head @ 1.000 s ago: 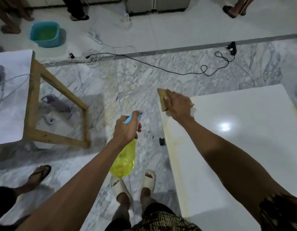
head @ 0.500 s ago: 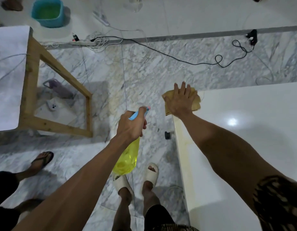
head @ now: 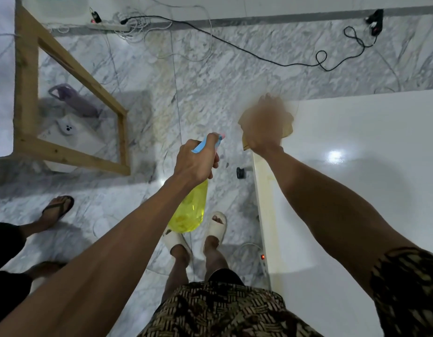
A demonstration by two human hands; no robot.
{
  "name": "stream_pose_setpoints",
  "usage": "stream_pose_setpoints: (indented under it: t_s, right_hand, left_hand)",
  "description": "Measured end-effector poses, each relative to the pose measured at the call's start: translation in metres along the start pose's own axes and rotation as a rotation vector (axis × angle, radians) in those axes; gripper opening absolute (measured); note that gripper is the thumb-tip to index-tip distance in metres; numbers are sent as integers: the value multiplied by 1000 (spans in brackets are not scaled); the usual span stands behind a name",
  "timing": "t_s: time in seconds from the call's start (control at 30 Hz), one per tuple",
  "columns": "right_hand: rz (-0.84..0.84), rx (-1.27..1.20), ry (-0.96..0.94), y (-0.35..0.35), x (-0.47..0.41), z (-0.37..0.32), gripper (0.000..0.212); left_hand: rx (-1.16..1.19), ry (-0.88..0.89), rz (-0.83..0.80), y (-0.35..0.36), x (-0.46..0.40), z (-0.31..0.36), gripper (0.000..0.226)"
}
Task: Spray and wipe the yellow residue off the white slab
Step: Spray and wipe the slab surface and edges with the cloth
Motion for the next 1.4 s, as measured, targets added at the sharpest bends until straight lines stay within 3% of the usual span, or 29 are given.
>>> stream_pose_setpoints:
  t_s: [0.3, 0.77, 0.93, 1.13, 1.4]
  right_hand:
    - [-86, 31, -32, 3, 34, 0, 81]
    - [-88, 23, -58, 1, 133, 9, 79]
    - [-76, 8, -56, 3, 190, 15, 81]
    - [-21, 22, -31, 9, 278, 31, 79]
    - [-19, 18, 10, 19, 385, 47, 82]
  left_hand:
    - [-2, -35, -3, -2, 14, -18, 56]
    - [-23, 9, -12, 6, 47, -31, 58]
    - [-16, 25, -43, 21, 80, -53, 57]
    - [-48, 24, -112, 28, 151, -99, 73]
    - [-59, 34, -169, 30, 240, -178, 67]
Point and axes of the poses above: each hand's wrist, its own x-axis away from the middle knuckle, its own y-axis out of the palm, z = x × y, the point moved 10 cm from there along -x, towards the middle knuckle, and after that the axes turned 7 degrees about z, right-handed, at the moved point
